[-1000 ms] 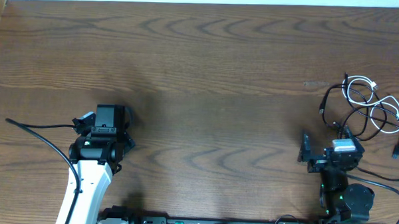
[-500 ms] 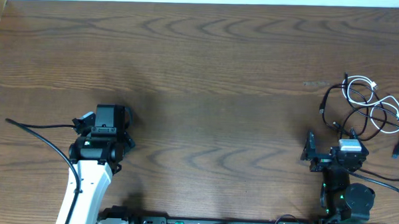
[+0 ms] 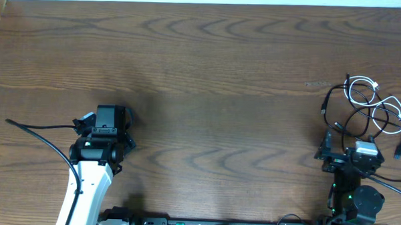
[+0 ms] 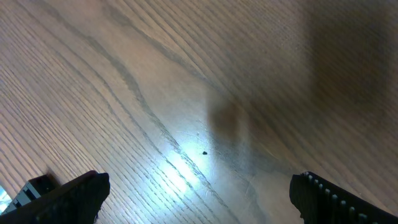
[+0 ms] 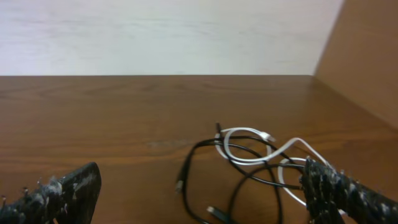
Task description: Untangle cables
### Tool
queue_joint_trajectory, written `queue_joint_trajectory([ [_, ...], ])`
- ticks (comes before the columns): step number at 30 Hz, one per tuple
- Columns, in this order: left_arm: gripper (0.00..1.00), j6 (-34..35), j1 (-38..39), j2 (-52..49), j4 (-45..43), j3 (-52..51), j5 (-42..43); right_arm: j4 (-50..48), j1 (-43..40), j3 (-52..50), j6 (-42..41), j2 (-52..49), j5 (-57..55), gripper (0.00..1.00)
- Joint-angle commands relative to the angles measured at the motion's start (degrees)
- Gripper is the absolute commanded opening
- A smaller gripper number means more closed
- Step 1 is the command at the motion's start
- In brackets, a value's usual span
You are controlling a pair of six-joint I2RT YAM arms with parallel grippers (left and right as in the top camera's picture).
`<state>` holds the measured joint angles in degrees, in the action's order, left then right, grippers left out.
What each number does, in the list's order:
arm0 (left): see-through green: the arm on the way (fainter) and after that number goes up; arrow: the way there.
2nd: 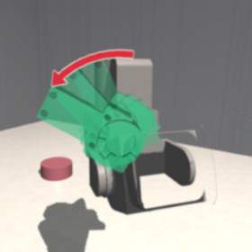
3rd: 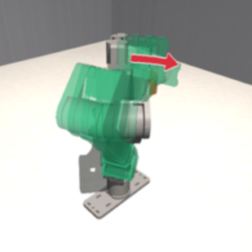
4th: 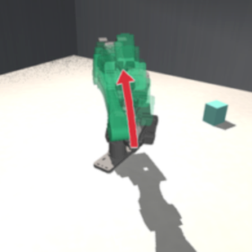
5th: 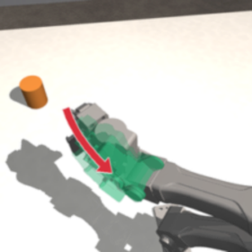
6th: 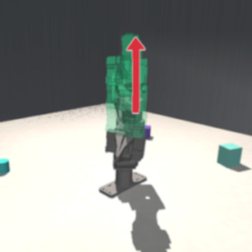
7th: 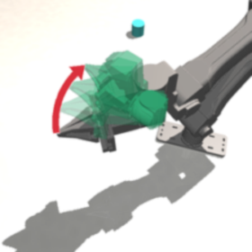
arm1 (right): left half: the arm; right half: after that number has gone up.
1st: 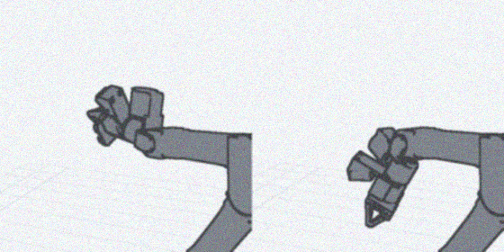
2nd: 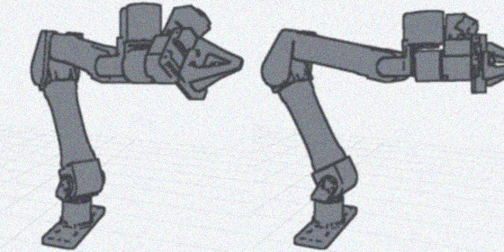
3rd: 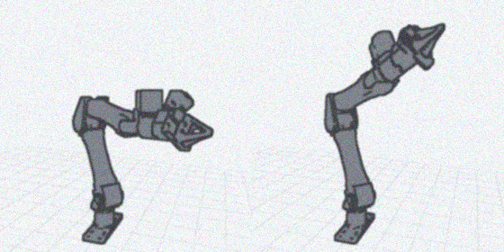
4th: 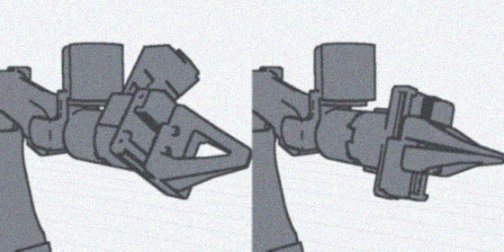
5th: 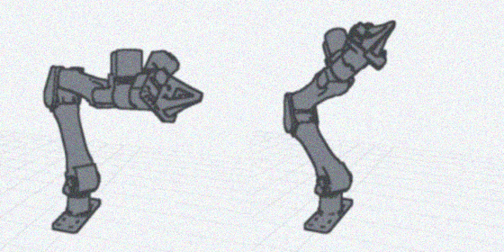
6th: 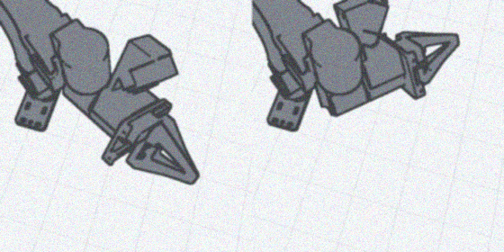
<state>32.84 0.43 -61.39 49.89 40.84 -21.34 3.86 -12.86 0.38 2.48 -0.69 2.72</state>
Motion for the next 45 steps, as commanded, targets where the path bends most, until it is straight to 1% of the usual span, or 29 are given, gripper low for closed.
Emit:
queue_joint_trajectory([
  [1,0.98,0.48,-0.24,-0.02,0.2,0.35,-1.16,0.24,-1.01,-0.07,-0.74,0.37,-0.7,0.99],
  [9,0.98,0.48,-0.07,0.13,0.2,0.37,-1.16,0.22,0.15,-0.07,-0.74,0.37,-0.7,0.99],
  [13,0.98,0.48,-0.09,2.29,0.2,0.33,-1.16,0.22,0.66,-0.07,-0.72,0.37,-0.7,0.99],
  [16,0.98,0.48,-0.15,7.1,0.2,0.31,-1.16,0.22,0.63,-0.07,-0.74,0.37,-0.7,0.99],
  [23,0.98,0.48,-0.15,24.94,0.2,0.31,-1.16,0.22,0.63,-0.07,-0.74,0.37,-0.7,0.99],
  [26,0.98,0.48,-0.15,30.64,0.22,0.31,-1.16,0.22,0.63,-0.07,-0.74,0.37,-0.7,0.99],
  [29,0.98,0.48,-0.15,33.64,0.22,0.31,-1.16,0.22,0.63,-0.07,-0.74,0.37,-0.7,0.99],
  [39,0.98,0.48,-0.15,34.1,0.22,0.26,-1.16,0.24,0.63,-0.07,-0.74,0.37,-0.7,0.99],
  [45,0.98,0.48,-0.15,35.41,0.24,-2.23,-1.16,0.24,0.52,-0.07,-0.74,0.37,-0.7,0.99],
])
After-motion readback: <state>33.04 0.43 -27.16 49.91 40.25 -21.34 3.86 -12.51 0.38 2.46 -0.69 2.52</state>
